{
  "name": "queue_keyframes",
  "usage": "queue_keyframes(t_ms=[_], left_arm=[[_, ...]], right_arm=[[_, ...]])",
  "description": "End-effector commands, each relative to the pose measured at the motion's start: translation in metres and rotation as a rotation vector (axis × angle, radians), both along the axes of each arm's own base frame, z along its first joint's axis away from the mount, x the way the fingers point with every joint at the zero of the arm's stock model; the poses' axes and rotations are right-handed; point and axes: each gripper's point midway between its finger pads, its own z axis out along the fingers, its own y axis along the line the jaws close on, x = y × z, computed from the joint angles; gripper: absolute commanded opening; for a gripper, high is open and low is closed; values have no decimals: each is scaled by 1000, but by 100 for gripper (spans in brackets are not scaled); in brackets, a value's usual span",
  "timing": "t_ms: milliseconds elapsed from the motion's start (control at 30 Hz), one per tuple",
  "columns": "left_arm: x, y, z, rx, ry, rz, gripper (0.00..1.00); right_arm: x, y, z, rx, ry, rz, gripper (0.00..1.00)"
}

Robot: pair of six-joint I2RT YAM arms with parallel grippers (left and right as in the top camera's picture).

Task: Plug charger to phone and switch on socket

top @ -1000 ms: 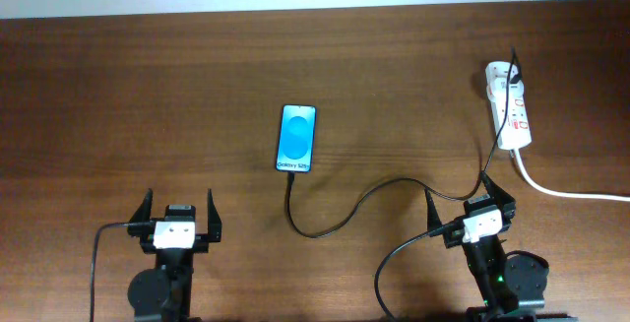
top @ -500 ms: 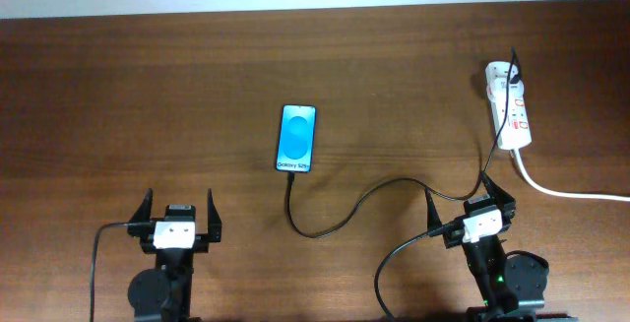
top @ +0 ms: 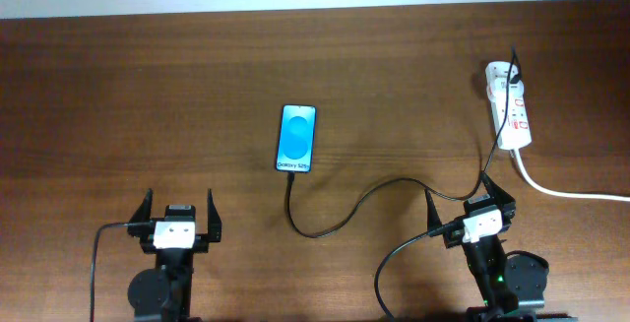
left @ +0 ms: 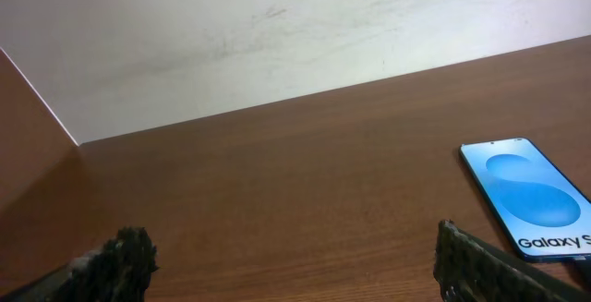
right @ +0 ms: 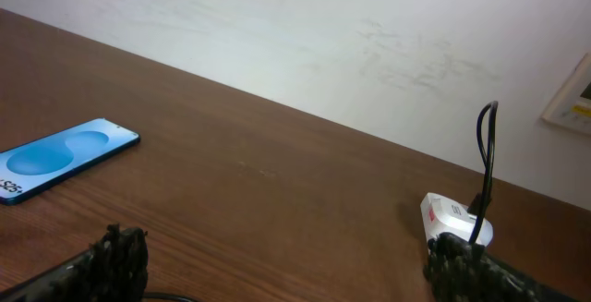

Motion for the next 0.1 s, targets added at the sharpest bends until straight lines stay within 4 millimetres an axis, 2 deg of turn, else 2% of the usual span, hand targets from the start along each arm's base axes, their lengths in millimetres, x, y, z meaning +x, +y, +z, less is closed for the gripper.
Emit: queue_keyframes(t_ms=[0, 67], left_arm=[[0, 1, -1, 13, 1, 7, 99], [-1, 1, -1, 13, 1, 7, 99]], right_arm=[[-1, 4, -2, 16, 5, 17, 98], [-1, 4, -2, 16, 5, 18, 98]])
